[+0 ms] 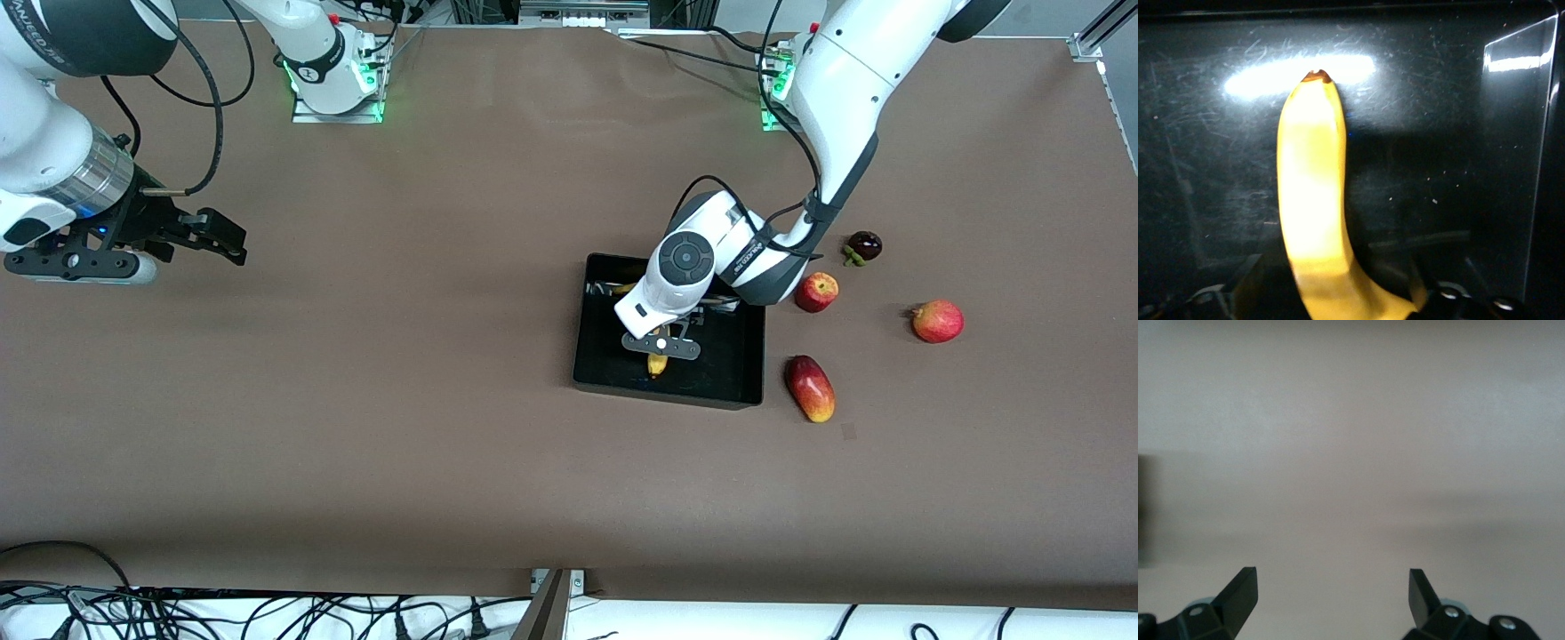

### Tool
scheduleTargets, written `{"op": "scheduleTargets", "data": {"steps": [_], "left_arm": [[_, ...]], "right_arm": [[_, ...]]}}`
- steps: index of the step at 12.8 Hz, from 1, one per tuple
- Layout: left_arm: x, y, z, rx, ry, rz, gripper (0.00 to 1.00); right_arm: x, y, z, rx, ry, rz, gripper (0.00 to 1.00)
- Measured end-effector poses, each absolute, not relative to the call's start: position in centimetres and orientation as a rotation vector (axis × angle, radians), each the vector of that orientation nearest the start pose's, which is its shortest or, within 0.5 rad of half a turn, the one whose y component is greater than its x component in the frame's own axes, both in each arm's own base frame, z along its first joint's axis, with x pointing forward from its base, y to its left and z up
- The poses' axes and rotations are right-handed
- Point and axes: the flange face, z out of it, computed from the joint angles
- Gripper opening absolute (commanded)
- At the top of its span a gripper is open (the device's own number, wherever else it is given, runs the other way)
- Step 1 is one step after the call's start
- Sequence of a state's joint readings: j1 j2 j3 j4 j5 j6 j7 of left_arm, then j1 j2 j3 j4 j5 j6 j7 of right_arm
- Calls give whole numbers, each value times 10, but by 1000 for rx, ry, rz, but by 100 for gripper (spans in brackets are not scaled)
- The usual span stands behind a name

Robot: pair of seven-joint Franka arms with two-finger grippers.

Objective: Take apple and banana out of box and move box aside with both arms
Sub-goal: 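Lower the left gripper into the tray and grasp the yellow banana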

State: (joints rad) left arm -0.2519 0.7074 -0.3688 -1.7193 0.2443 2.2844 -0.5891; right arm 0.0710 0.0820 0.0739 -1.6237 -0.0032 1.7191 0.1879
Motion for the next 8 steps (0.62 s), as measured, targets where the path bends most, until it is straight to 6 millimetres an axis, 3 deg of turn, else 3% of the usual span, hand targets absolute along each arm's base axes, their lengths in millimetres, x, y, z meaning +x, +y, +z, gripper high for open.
{"op": "scheduleTargets", "data": {"steps": [1,2,6,8], "left_arm": [[552,-363,189,-3139,202,162,4],[552,-363,187,-3140,201,163,0],[556,-361,189,-3144,186,153,0],[565,-360,202,-3153,167,122,0]], "right_arm": [[583,83,566,-3136,67,-20,100],[583,83,566,-3136,67,-20,100],[583,83,566,-3136,67,-20,100],[583,83,566,-3136,67,-20,100]]}}
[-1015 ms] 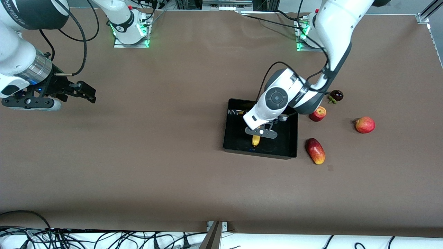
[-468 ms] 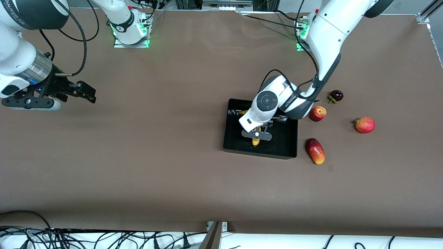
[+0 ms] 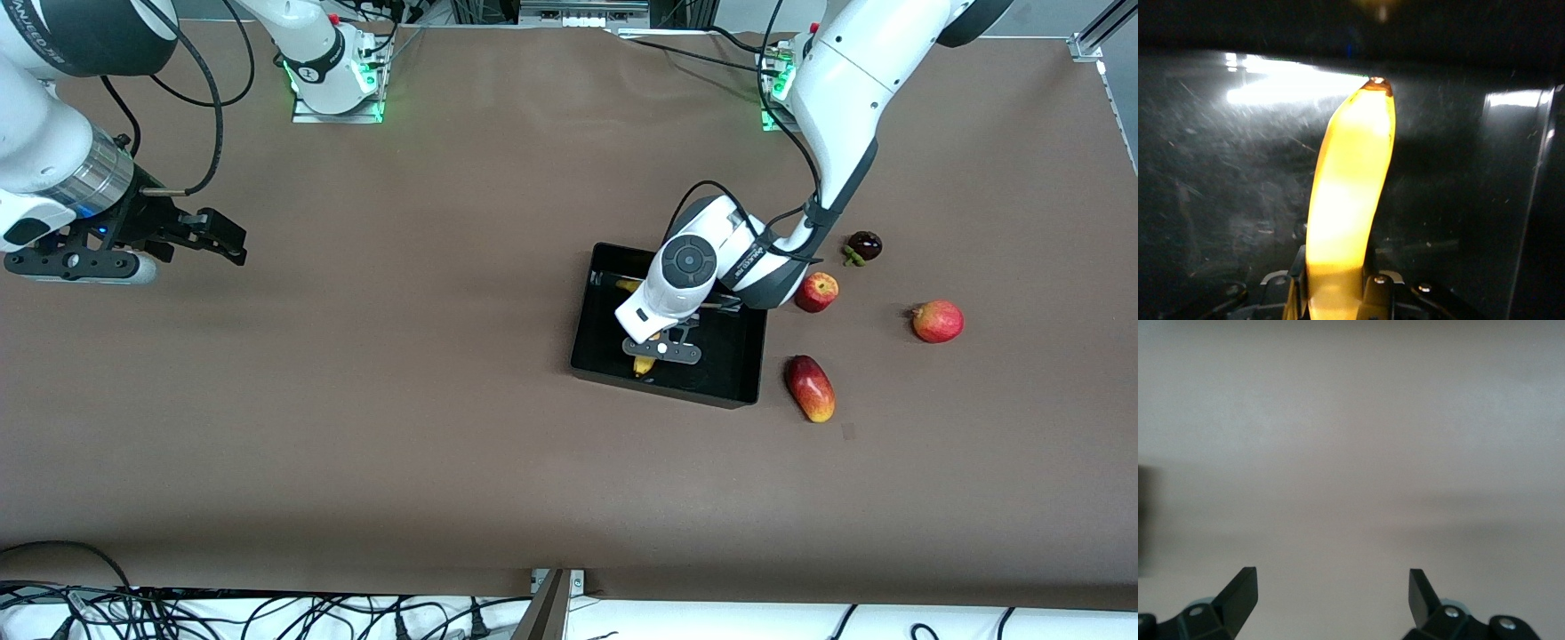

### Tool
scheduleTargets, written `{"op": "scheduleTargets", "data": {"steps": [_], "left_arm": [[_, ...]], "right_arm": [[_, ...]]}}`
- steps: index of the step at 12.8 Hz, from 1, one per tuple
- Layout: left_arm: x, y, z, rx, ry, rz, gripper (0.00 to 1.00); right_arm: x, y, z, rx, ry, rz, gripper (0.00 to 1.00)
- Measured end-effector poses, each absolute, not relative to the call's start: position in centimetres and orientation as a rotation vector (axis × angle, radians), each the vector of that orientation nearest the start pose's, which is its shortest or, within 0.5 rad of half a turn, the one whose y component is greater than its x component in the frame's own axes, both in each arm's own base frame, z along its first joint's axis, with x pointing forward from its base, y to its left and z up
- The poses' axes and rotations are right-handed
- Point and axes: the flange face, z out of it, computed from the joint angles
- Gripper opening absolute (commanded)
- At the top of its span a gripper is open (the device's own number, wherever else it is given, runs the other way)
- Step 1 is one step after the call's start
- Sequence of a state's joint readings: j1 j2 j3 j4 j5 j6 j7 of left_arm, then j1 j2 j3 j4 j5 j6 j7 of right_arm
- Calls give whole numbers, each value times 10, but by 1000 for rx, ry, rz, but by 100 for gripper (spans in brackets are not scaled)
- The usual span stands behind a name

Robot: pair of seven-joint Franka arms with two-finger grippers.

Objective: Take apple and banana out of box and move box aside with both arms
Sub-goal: 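Lower the left gripper into the tray and grasp the yellow banana, then carry the banana out and set it beside the mango, opening the left gripper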

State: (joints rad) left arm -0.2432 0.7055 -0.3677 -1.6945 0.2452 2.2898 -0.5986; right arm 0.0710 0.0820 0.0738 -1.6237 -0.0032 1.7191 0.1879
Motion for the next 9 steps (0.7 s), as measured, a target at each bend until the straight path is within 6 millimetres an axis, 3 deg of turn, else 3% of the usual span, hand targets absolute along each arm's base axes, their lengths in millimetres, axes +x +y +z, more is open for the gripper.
{"op": "scheduleTargets", "data": {"steps": [2,6,7,9], "left_arm": [[578,-352,233,-3136,129,118,0],[604,-336,316,-3087,29,189,0],[613,-324,335,-3069,-10,226,0],[637,-274,365,-3038,-64,298,0]], "right_arm": [[583,83,566,-3136,67,-20,100],[583,83,566,-3136,67,-20,100],[583,83,566,-3136,67,-20,100],[583,84,566,-3136,66,-20,100]]}}
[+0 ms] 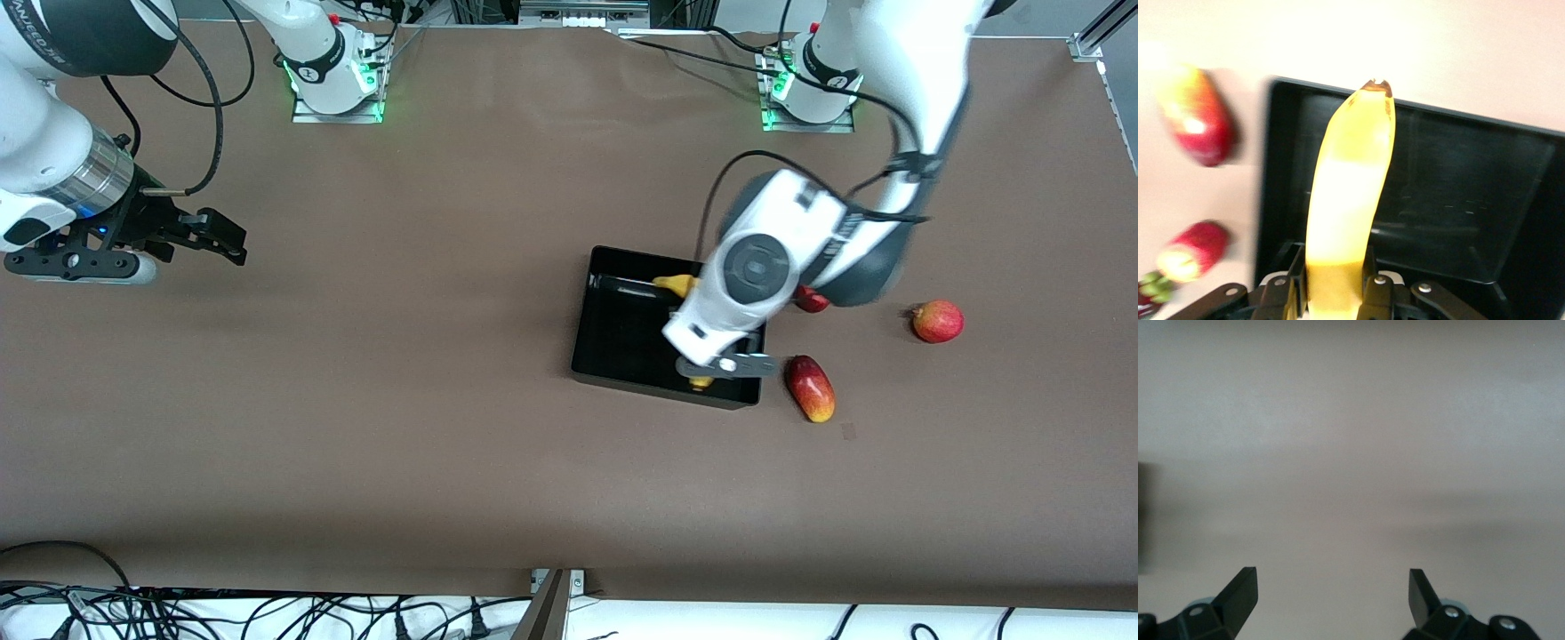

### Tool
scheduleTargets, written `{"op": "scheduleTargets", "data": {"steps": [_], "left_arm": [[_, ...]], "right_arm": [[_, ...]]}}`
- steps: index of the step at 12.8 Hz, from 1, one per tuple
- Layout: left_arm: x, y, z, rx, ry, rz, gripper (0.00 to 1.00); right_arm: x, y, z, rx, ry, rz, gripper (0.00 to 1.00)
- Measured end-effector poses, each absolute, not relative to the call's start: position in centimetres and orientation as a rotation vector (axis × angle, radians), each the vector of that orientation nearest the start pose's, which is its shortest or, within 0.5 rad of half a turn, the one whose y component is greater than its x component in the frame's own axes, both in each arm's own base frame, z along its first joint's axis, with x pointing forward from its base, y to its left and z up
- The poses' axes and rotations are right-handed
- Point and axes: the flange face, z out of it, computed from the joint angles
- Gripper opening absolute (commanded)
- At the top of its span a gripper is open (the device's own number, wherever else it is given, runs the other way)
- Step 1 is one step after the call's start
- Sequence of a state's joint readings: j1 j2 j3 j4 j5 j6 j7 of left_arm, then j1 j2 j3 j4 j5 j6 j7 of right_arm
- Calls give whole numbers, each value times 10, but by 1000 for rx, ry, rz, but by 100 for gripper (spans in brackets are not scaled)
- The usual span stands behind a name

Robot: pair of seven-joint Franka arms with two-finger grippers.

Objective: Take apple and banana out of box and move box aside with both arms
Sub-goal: 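Carry the banana out and set it beside the mango, opening the left gripper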

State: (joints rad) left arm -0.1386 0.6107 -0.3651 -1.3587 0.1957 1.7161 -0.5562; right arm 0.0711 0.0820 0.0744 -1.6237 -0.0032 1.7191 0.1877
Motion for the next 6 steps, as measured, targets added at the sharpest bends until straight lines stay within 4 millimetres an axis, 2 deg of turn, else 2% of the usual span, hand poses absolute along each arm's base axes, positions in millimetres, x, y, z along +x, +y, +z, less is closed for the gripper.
{"op": "scheduleTargets", "data": {"steps": [1,3,5,6], "left_arm": [[651,-236,373,-3033,-53,333,0],[674,-144,372,-3043,-19,398,0],[688,-51,356,-3067,9,441,0],[693,-11,340,-3068,37,438,0]], "right_arm": [[583,84,566,-3136,63,-20,100],[582,89,566,-3135,51,-21,100],[582,90,566,-3135,48,-22,100],[582,90,566,-3135,48,-22,100]]}}
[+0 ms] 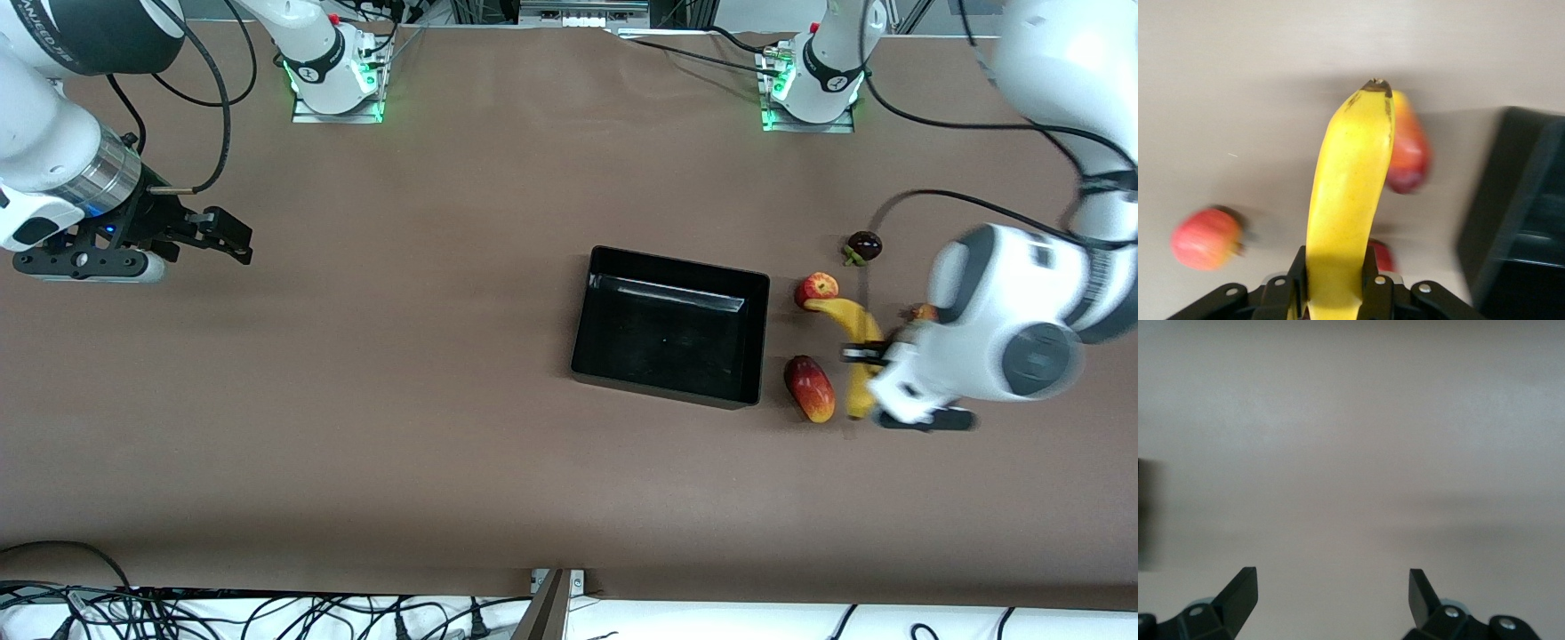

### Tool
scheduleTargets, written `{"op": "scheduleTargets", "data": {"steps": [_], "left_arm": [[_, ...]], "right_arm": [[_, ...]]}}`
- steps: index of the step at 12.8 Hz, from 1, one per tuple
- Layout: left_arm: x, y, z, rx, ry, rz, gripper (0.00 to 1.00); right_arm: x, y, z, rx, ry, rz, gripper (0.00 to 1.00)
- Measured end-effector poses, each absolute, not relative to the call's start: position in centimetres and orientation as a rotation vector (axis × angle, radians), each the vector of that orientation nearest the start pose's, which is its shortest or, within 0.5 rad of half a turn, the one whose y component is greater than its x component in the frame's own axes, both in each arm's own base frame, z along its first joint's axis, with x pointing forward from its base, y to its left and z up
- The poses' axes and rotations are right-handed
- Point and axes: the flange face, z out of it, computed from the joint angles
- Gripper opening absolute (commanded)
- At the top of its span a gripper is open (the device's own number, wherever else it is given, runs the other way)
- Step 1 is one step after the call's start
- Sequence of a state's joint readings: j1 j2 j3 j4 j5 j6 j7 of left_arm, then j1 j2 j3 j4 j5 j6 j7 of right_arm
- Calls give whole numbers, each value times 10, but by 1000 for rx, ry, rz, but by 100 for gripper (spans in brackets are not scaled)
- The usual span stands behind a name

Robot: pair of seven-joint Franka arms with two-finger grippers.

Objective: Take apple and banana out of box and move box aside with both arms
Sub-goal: 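Carry the banana out and set it beside the mango, opening the left gripper, then raise the left gripper away while the right gripper reaches the tray rim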

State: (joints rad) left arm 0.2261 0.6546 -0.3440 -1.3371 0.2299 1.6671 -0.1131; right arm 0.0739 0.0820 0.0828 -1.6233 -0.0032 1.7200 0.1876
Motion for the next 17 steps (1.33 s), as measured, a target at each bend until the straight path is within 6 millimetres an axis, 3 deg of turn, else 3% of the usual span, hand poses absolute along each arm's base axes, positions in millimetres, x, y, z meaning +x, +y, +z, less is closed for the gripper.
{"op": "scheduleTargets", "data": {"steps": [2,3,5,6,7,8,9,11,13,15,17], "left_arm": [[694,48,291,-3089,82,394,0],[690,65,264,-3108,113,366,0],[676,78,220,-3138,151,326,2],[669,78,207,-3146,164,316,16],[665,74,198,-3152,175,304,71],[662,70,193,-3156,185,294,100],[661,67,192,-3157,190,291,100],[663,65,199,-3157,197,279,100],[666,59,227,-3145,213,273,100],[672,46,281,-3124,242,271,100],[674,31,349,-3098,267,261,100]], "right_arm": [[582,90,566,-3135,48,-25,100],[583,90,566,-3134,48,-28,100],[583,91,566,-3134,44,-33,100],[584,92,564,-3134,40,-27,100],[585,95,560,-3135,29,-16,100],[586,102,554,-3135,2,0,100],[585,116,546,-3137,-36,29,100],[578,152,530,-3144,-132,117,100],[574,173,516,-3146,-188,175,100],[573,193,503,-3136,-233,199,100],[567,243,484,-3119,-194,180,100]]}}
